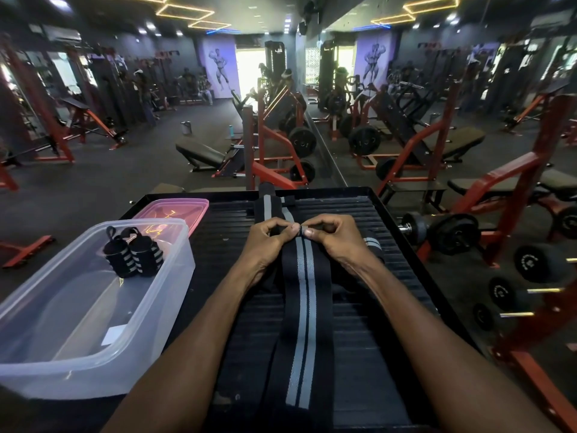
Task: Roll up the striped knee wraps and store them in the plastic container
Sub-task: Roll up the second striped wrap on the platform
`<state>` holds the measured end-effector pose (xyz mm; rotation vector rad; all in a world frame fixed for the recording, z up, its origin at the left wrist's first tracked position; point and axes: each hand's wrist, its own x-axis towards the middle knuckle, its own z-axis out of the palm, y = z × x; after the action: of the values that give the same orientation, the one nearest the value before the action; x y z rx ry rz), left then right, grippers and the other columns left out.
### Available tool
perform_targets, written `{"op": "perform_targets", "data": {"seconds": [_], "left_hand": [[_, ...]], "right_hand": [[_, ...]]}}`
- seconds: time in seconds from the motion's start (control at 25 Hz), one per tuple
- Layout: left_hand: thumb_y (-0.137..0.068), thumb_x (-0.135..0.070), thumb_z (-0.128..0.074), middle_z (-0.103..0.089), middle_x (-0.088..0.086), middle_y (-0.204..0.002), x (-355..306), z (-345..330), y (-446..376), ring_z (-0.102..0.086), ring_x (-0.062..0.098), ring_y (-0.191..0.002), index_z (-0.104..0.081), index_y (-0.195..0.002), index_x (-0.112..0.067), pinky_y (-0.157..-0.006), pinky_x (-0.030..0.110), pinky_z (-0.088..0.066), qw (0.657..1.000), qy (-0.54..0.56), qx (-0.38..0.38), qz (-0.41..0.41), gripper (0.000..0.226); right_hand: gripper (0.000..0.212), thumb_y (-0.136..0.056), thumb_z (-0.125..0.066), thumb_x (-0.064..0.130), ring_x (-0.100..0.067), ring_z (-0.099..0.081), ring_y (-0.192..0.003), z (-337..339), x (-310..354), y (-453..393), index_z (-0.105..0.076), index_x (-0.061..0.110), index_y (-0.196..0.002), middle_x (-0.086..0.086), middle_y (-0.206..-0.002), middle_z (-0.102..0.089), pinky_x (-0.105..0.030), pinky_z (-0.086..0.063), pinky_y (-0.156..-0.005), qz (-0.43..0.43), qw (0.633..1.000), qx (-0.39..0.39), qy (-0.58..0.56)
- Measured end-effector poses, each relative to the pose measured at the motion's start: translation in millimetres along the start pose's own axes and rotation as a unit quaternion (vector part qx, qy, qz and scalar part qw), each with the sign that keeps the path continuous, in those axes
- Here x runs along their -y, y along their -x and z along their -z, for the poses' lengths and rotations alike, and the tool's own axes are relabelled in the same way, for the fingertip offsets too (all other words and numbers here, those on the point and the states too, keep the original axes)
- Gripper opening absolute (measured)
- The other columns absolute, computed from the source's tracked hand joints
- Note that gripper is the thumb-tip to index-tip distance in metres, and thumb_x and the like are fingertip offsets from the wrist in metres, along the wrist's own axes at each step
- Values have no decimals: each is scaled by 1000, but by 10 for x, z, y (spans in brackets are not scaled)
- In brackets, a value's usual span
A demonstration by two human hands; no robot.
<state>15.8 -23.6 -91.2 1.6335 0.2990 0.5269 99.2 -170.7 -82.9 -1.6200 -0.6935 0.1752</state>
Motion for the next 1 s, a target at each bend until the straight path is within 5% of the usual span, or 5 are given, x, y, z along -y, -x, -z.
{"op": "perform_targets", "data": {"seconds": [0.24, 0.48, 0.64, 0.84, 1.0], "left_hand": [[-80, -9, -80, -76, 1, -97, 27, 22, -17, -69, 14, -100, -78, -89, -17, -91, 23, -52, 1000, 0, -7, -30, 12], [-84, -25, -77, -77, 1, -100, -26, -43, 26, -71, 14, -100, -78, -95, -14, -84, 22, -53, 998, 50, 12, 33, 15], [-81, -16, -80, -76, -6, -104, 25, -31, -4, -66, 10, -108, -80, -91, -23, -99, 28, -49, 1000, -4, -14, -1, 13], [-82, -19, -79, -76, 0, -105, 17, -24, 9, -68, 16, -108, -79, -92, -21, -98, 29, -50, 999, 39, 5, 16, 11], [-85, -15, -76, -75, 7, -98, -8, -54, 25, -69, 16, -97, -77, -88, -15, -91, 27, -53, 1000, 22, -17, 9, 3]], "right_hand": [[27, -98, -62, 26, -23, -69, -96, -19, -78, -43, -75, 3, -94, -22, -100, -74, -49, -52, -98, -69, 996, 52, -30], [13, -95, -65, 9, -14, -69, -88, -15, 6, -3, -76, 3, -96, -11, -95, -76, -28, -56, -84, -16, 1000, -4, 8], [15, -96, -65, 20, -8, -64, -56, 24, 46, 41, -73, 7, -97, -4, -77, -72, -23, -43, -40, -126, 990, 46, -32], [7, -94, -68, 16, -12, -64, -65, 32, 30, 33, -73, 14, -98, -4, -85, -71, -20, -39, -38, -92, 995, 29, -22], [9, -95, -67, 15, -6, -62, -52, 34, 53, 42, -71, 8, -98, -7, -80, -68, -20, -40, -36, -123, 986, 50, -96]]}}
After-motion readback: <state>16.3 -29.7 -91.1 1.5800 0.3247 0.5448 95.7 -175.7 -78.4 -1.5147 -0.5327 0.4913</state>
